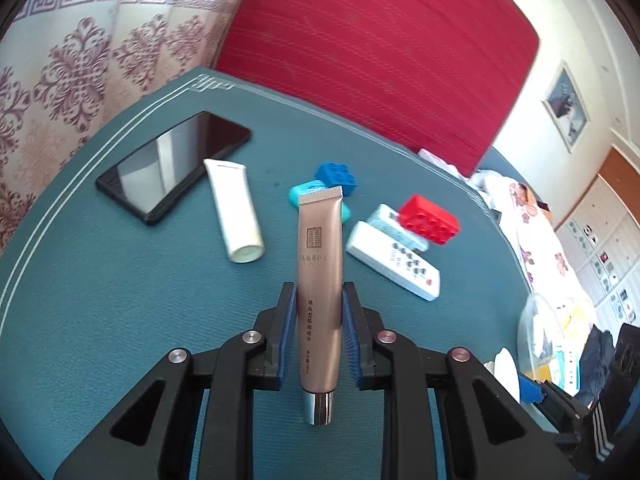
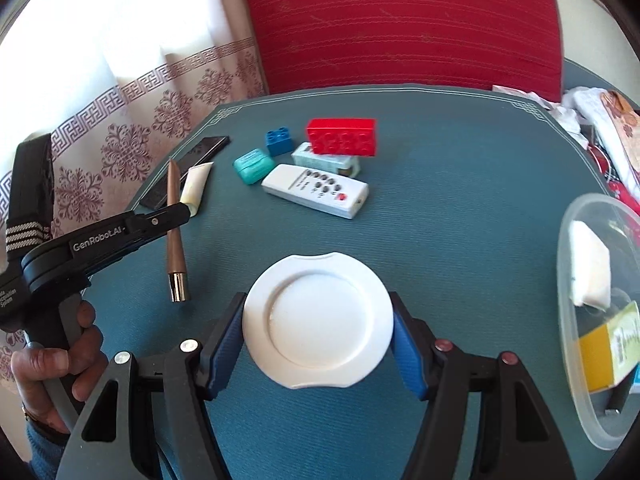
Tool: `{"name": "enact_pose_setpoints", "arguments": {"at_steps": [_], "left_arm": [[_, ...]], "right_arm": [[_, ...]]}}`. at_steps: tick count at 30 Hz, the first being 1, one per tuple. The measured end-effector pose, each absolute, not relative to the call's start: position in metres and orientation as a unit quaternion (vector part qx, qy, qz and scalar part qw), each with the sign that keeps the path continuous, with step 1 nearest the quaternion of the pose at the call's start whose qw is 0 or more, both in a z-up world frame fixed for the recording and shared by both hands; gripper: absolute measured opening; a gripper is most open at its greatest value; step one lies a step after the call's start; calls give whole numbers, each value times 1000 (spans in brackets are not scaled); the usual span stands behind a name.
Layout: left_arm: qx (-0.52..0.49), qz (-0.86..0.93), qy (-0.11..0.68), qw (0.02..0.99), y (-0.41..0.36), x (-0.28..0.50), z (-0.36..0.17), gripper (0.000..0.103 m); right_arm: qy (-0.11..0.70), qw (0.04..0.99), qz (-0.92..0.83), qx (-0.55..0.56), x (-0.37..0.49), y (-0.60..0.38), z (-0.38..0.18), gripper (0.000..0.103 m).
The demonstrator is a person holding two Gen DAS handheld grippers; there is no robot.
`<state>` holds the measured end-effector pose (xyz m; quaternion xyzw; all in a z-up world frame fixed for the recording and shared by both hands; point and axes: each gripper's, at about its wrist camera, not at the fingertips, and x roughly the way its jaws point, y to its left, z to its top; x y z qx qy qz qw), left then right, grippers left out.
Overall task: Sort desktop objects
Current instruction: 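Carry the white saucer over the clear bowl with the right tool while the left tool holds the tube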
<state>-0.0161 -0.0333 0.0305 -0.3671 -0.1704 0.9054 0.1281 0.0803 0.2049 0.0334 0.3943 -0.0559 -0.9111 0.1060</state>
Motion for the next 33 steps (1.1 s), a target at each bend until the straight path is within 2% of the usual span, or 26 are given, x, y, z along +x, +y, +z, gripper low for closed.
{"name": "enact_pose_setpoints", "arguments": {"at_steps": [20,27,33], "left_arm": [[-336,911,-119,210,13,5,49,24],[-333,912,-102,216,25,10,53,24],[-349,911,-91,201,33,8,44,24]], "right_arm": [[-113,-9,-938,328,142,308,73,70],[-150,-59,-934,319,158,347,70,70],[-155,-55,-935,314,160,351,70,70]]}}
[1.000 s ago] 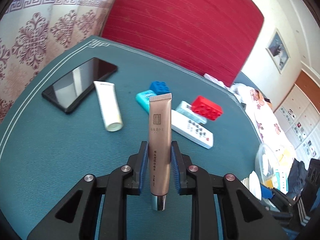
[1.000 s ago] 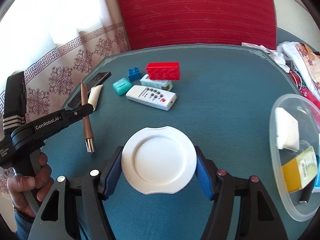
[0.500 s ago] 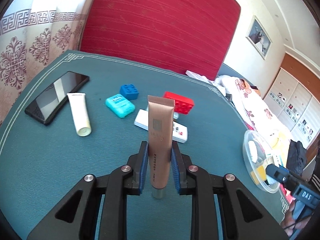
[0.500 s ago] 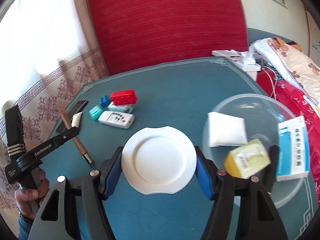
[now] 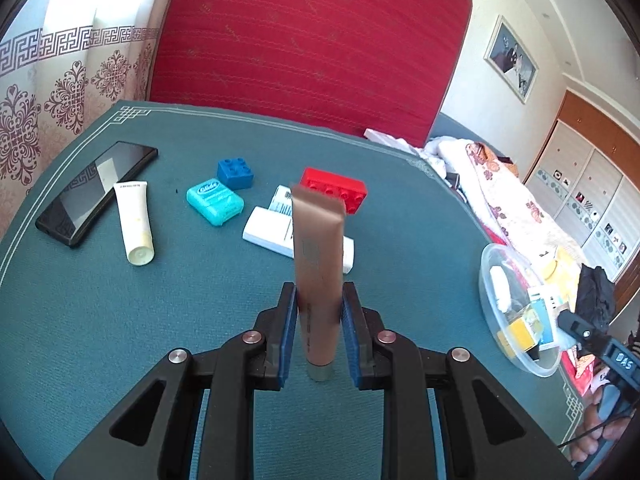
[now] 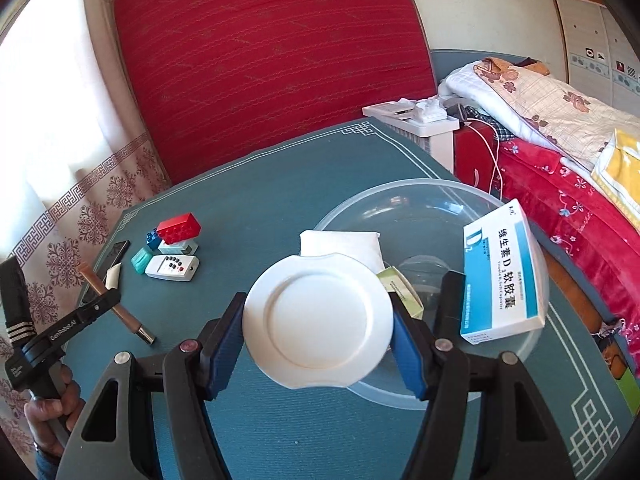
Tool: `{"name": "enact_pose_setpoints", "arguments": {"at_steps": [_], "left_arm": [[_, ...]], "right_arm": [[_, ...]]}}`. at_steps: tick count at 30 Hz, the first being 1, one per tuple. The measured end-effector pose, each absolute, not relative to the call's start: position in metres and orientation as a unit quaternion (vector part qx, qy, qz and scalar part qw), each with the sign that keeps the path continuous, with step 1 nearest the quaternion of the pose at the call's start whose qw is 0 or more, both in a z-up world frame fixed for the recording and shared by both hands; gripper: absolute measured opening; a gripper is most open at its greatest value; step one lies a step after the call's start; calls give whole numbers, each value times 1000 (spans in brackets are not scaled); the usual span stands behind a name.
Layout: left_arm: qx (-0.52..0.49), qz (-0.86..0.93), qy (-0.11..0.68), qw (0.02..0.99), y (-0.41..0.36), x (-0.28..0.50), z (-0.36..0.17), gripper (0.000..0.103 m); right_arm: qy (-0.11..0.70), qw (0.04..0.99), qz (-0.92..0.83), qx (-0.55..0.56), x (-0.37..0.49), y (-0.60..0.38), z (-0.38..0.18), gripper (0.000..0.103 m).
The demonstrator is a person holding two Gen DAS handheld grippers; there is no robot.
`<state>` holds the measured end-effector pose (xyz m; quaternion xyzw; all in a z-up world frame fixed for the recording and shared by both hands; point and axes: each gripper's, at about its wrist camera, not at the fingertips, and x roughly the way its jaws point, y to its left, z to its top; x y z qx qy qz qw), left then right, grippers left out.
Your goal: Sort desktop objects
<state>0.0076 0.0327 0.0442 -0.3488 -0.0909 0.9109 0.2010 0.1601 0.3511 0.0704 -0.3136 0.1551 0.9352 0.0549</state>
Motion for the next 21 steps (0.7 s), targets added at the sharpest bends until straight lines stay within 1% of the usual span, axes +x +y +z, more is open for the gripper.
{"name": "enact_pose_setpoints", "arguments": {"at_steps": [7,8,9,10,13,15,17,18,20,21], "left_arm": [[-372,904,-84,192,40,5,32,24],[-372,904,-83,193,41,6,33,23],[-372,904,-83,195,42,8,32,16],[-372,903,-83,197,43,8,33,15],[-366,906,-75,198,46,12,36,13],[-369,909,-62,183,49,12,35,13],[-373,911,-67,160,45,8,34,13],[-377,912,-75,145,41,6,32,15],[-387,909,-94,123,30,-2,29,29],[-392,907,-103,115,25,-5,26,44]], "right_arm": [[159,48,935,-313,162,350,68,70],[160,49,935,-312,162,352,68,70],[162,50,935,-311,163,353,68,70],[165,51,935,-310,164,355,69,70],[169,54,935,-308,166,359,69,70],[169,54,935,-306,167,360,69,70],[166,52,936,-305,168,360,70,70],[165,50,937,-304,169,360,70,70],[167,46,936,-306,170,360,69,71],[168,44,936,-307,169,360,68,71]]}}
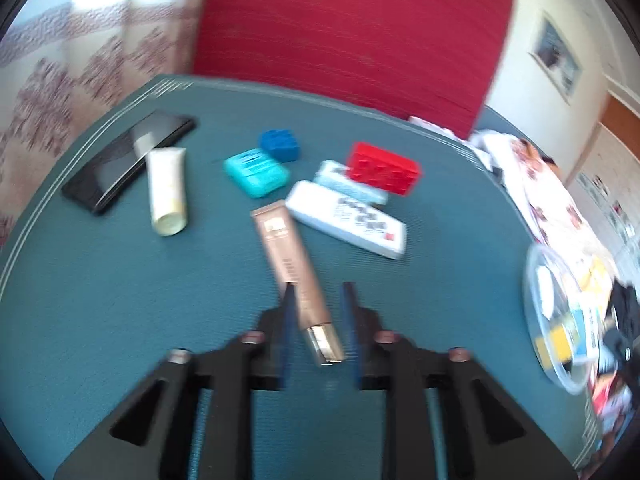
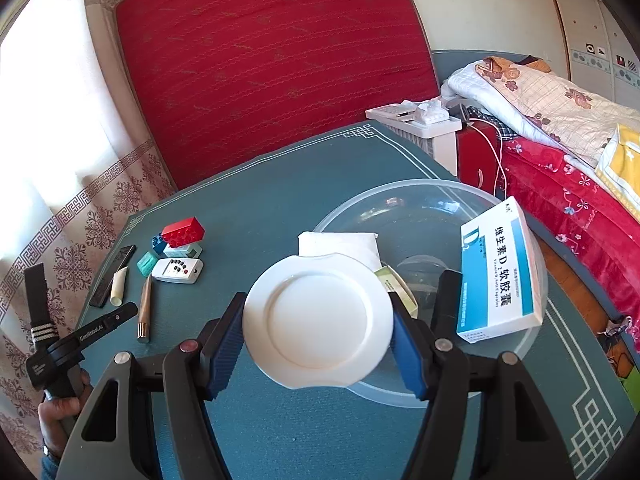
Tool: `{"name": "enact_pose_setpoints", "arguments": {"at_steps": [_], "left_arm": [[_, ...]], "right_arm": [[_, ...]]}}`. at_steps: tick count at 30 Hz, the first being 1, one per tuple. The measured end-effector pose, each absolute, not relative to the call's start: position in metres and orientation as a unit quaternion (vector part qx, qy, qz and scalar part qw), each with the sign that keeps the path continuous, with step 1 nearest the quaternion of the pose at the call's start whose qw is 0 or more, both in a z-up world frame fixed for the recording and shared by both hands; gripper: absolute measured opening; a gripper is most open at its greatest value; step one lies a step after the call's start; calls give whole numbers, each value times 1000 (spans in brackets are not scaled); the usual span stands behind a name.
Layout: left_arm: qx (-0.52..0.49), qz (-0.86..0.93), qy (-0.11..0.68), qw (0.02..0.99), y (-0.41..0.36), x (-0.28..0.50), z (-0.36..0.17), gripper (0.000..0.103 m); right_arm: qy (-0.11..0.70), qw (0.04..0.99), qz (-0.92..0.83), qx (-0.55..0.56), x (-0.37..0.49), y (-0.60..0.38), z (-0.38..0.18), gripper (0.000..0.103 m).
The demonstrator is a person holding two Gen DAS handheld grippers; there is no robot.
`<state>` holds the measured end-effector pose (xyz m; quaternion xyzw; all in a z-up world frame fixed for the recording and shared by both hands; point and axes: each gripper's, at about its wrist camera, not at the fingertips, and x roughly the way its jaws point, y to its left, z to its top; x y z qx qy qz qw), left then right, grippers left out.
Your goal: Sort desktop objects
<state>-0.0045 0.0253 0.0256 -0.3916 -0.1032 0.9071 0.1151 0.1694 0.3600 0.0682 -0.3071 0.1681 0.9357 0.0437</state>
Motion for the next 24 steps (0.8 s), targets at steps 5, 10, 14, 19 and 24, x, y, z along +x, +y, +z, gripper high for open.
{"name": "enact_pose_setpoints", "arguments": {"at_steps": [5,10,14,19,24], "left_arm": [[-397,906,-112,97,14,-13,18,54],[-412,899,-103,109,24,-19,12,54],[-414,905,-45,88,41,-22,6,47],[-410,908,-21,91,46,-19,6,25],[-387,915,-36,107,41,-6,18,21]], "right_arm": [[169,36,934,-311,169,357,65,71],[167,33,936,-310,170,355,65,71],[166,35,936,-308,172,355,65,71],[158,40,939,-304,175,356,66,71],[161,42,939,-301,176,358,66,71]]}}
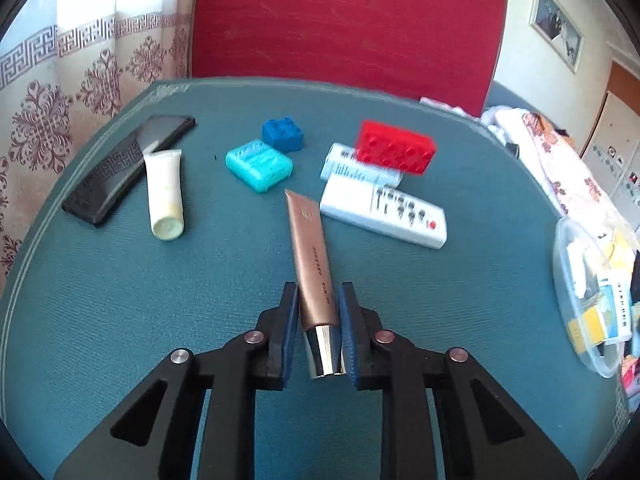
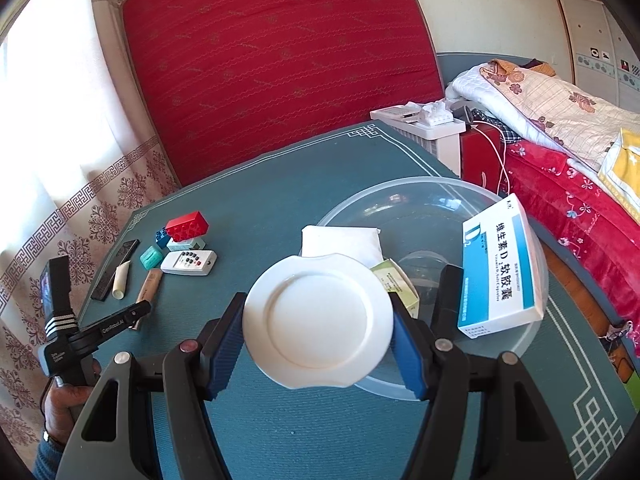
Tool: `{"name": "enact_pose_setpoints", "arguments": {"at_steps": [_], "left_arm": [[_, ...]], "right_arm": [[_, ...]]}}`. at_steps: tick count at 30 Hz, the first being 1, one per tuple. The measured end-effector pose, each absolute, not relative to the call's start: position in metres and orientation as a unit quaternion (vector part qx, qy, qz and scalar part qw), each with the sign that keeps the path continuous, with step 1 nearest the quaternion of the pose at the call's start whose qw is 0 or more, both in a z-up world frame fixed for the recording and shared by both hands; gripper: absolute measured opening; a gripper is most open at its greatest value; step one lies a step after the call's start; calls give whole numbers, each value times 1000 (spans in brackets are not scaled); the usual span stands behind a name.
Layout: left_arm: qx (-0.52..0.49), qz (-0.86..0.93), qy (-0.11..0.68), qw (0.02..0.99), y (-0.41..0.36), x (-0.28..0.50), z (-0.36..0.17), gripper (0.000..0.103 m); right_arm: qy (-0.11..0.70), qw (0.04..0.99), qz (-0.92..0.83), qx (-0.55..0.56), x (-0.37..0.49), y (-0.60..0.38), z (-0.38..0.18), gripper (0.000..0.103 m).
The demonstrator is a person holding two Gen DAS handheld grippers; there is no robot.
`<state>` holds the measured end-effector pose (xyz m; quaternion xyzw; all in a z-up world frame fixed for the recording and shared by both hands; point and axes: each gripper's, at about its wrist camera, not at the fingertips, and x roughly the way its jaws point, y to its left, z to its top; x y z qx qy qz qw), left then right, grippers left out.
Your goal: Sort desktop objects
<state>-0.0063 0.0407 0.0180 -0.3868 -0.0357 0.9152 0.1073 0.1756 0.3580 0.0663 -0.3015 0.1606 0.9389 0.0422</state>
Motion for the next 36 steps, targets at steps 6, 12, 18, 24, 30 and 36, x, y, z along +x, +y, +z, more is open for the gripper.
{"name": "enact_pose_setpoints", "arguments": {"at_steps": [6,12,18,24,30,36], "left_arm": [[-361,923,-47,128,42,3,40,19],[-341,927,-56,148,50,15,63,19],[-332,923,-70,182,69,19,79,19],[-329,915,-72,222,101,17,91,19],[-330,904,-61,264,148,20,96,19],[-339,891,-43,298,193,24,92,19]], "right_arm": [[166,44,938,-300,177,361,66,71],[169,45,939,-294,179,365,67,71],[175,48,939,-292,180,371,65,71],[182,48,939,-288,183,379,64,71],[192,55,937,-286,188,394,62,71],[205,64,934,-285,193,410,58,71]]}}
